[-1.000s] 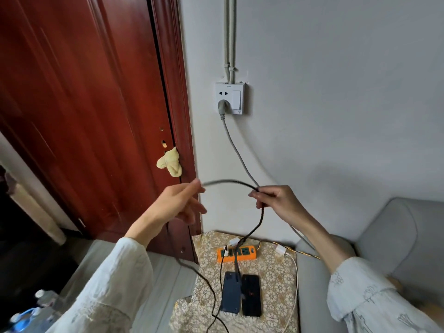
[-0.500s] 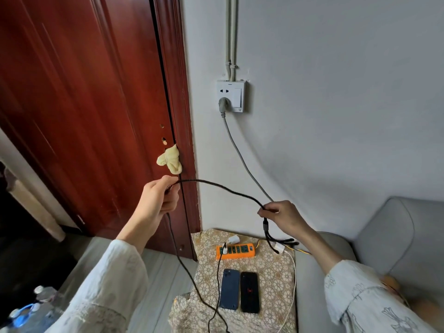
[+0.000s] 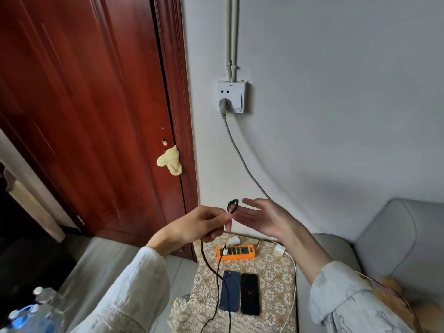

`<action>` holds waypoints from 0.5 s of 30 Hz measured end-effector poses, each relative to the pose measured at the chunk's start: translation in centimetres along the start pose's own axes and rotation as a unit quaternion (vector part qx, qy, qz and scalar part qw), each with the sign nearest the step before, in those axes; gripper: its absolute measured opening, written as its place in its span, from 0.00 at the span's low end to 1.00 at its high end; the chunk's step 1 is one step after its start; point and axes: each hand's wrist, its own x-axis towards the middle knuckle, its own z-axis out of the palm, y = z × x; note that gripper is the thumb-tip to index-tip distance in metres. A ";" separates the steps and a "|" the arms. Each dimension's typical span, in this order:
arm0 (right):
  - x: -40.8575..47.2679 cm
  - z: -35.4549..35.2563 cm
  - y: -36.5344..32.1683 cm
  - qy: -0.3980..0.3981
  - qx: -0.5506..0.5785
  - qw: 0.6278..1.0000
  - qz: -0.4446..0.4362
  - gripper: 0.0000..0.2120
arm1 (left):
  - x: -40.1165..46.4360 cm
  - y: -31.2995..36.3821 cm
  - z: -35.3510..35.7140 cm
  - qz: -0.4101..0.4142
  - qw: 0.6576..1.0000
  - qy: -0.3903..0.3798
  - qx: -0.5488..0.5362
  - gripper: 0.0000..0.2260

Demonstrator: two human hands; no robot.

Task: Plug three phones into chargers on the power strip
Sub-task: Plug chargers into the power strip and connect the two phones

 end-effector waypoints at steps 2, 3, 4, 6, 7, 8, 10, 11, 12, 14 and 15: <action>0.2 0.1 -0.4 -0.035 0.111 0.992 0.050 0.20 | -0.4 -0.4 -0.2 0.003 0.999 -0.043 0.015 0.13; 0.6 0.3 -0.5 -0.032 0.159 0.985 0.061 0.24 | -0.5 -0.6 -0.2 0.002 0.998 -0.063 0.019 0.12; 1.1 0.5 -0.5 -0.017 0.208 0.975 0.072 0.28 | -0.6 -0.8 -0.2 -0.001 0.997 -0.079 0.022 0.12; 2.1 0.9 -0.5 0.015 0.265 0.961 0.082 0.31 | -0.6 -1.2 -0.3 -0.014 0.995 -0.098 0.030 0.12; 2.6 1.0 -0.4 0.028 0.276 0.957 0.084 0.29 | -0.6 -1.4 -0.4 -0.022 0.993 -0.106 0.035 0.13; 3.0 1.1 -0.3 0.033 0.273 0.958 0.079 0.24 | -0.7 -1.6 -0.5 -0.033 0.992 -0.115 0.040 0.13; 3.6 1.2 0.1 0.052 0.197 0.977 0.060 0.09 | -1.0 -2.0 -0.9 -0.064 0.989 -0.123 0.049 0.12; 3.5 1.4 0.3 0.056 0.146 0.987 0.042 0.08 | -1.2 -2.3 -1.1 -0.081 0.988 -0.119 0.052 0.11; 3.4 1.5 0.4 0.054 0.096 0.994 0.021 0.10 | -1.4 -2.7 -1.3 -0.097 0.988 -0.106 0.049 0.11; 2.9 1.7 0.4 0.040 0.028 0.999 -0.012 0.11 | -1.6 -3.5 -1.8 -0.132 0.989 -0.051 0.033 0.12; 2.6 1.8 0.4 0.026 -0.009 0.999 -0.027 0.10 | -1.5 -3.8 -1.9 -0.145 0.989 -0.004 0.032 0.13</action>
